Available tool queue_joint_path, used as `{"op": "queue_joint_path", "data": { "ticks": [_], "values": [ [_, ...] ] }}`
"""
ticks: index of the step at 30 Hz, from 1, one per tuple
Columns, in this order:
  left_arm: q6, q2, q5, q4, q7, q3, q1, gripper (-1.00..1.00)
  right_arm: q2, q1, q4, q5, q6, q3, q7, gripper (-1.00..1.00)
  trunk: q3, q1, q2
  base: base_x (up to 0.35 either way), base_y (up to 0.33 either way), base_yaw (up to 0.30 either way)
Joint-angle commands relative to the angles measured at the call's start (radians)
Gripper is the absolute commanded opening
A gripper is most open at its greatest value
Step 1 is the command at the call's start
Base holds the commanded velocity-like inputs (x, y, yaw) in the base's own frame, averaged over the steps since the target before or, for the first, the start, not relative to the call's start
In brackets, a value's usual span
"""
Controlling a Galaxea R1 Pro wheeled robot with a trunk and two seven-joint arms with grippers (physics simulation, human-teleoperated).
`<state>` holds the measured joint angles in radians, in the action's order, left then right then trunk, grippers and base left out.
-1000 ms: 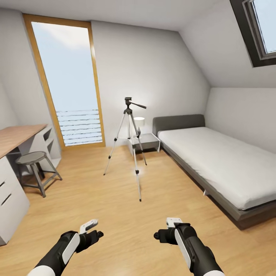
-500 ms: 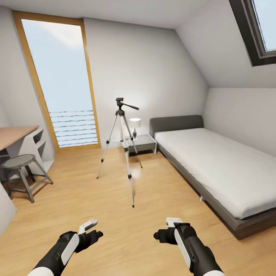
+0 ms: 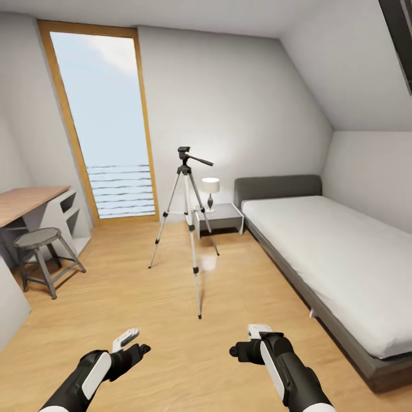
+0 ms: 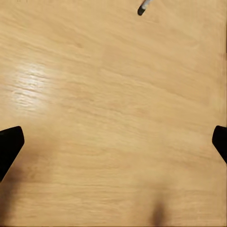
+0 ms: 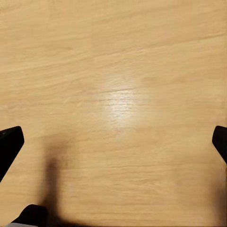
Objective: Attach the digital camera to the camera tripod in the bedroom.
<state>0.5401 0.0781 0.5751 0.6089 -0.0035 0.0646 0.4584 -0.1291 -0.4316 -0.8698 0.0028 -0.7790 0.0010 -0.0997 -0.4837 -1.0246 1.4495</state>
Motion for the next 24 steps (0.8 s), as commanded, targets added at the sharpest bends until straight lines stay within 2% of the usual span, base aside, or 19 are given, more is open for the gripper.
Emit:
{"op": "queue_joint_path", "data": {
  "ticks": [1, 2, 3, 6, 10, 11, 13, 14, 17, 18, 20, 21, 24],
  "values": [
    [0.006, 0.007, 0.023, 0.016, 0.0, 0.019, -0.01, 1.0, 0.0, 0.0, -0.001, 0.001, -0.004, 0.0, -0.003, 1.0, -0.001, 0.0, 0.001, 0.231, -0.259, 0.268],
    [0.006, 0.014, 0.042, 0.034, 0.0, 0.042, -0.024, 1.0, 0.0, -0.001, -0.001, 0.002, -0.005, 0.0, -0.002, 1.0, -0.001, 0.0, 0.001, 0.23, -0.259, 0.273],
    [0.006, 0.014, 0.042, 0.034, 0.0, 0.042, -0.024, 1.0, 0.0, -0.001, -0.001, 0.002, -0.005, 0.0, -0.002, 1.0, -0.001, 0.0, 0.001, 0.23, -0.259, 0.273],
    [0.006, 0.026, 0.083, 0.111, 0.006, 0.14, -0.081, 1.0, -0.002, -0.002, -0.001, 0.004, -0.005, 0.001, -0.002, 1.0, -0.001, 0.0, 0.001, 0.229, -0.26, 0.28],
    [0.012, 0.031, 0.112, 0.229, 0.021, 0.277, -0.162, 1.0, -0.005, -0.002, -0.002, 0.011, -0.007, 0.003, -0.002, 1.0, -0.001, 0.0, 0.001, 0.228, -0.259, 0.288],
    [0.012, 0.031, 0.112, 0.229, 0.021, 0.277, -0.162, 1.0, -0.005, -0.002, -0.002, 0.011, -0.007, 0.003, -0.002, 1.0, -0.001, 0.0, 0.001, 0.224, -0.254, 0.29],
    [0.013, 0.03, 0.12, 0.272, 0.03, 0.333, -0.194, 1.0, -0.008, -0.002, -0.002, 0.017, -0.008, 0.004, -0.002, 1.0, -0.001, 0.0, 0.001, 0.191, -0.215, 0.291],
    [0.013, 0.03, 0.12, 0.272, 0.03, 0.333, -0.194, 1.0, -0.008, -0.002, -0.002, 0.017, -0.008, 0.004, -0.002, 1.0, -0.001, 0.0, 0.001, 0.176, -0.198, 0.291],
    [0.015, 0.029, 0.126, 0.311, 0.046, 0.411, -0.225, 1.0, -0.014, -0.003, -0.003, 0.032, -0.009, 0.009, -0.001, 1.0, -0.001, 0.0, 0.001, 0.114, -0.129, 0.293],
    [0.015, 0.029, 0.126, 0.311, 0.046, 0.411, -0.225, 1.0, -0.014, -0.003, -0.003, 0.032, -0.009, 0.009, -0.001, 1.0, -0.001, 0.0, 0.001, 0.09, -0.101, 0.294],
    [0.016, 0.027, 0.129, 0.326, 0.056, 0.464, -0.237, 1.0, -0.021, -0.006, -0.003, 0.044, -0.009, 0.024, 0.0, 1.0, -0.001, 0.0, 0.001, 0.065, -0.073, 0.295],
    [0.016, 0.027, 0.129, 0.326, 0.056, 0.464, -0.237, 1.0, -0.021, -0.006, -0.003, 0.044, -0.009, 0.024, 0.0, 1.0, -0.001, 0.0, 0.001, 0.058, -0.065, 0.295],
    [0.016, 0.025, 0.133, 0.339, 0.071, 0.537, -0.249, 1.0, -0.029, -0.014, -0.005, 0.056, -0.018, 0.056, 0.003, 1.0, -0.001, 0.0, 0.001, 0.037, -0.042, 0.296]
  ]
}}
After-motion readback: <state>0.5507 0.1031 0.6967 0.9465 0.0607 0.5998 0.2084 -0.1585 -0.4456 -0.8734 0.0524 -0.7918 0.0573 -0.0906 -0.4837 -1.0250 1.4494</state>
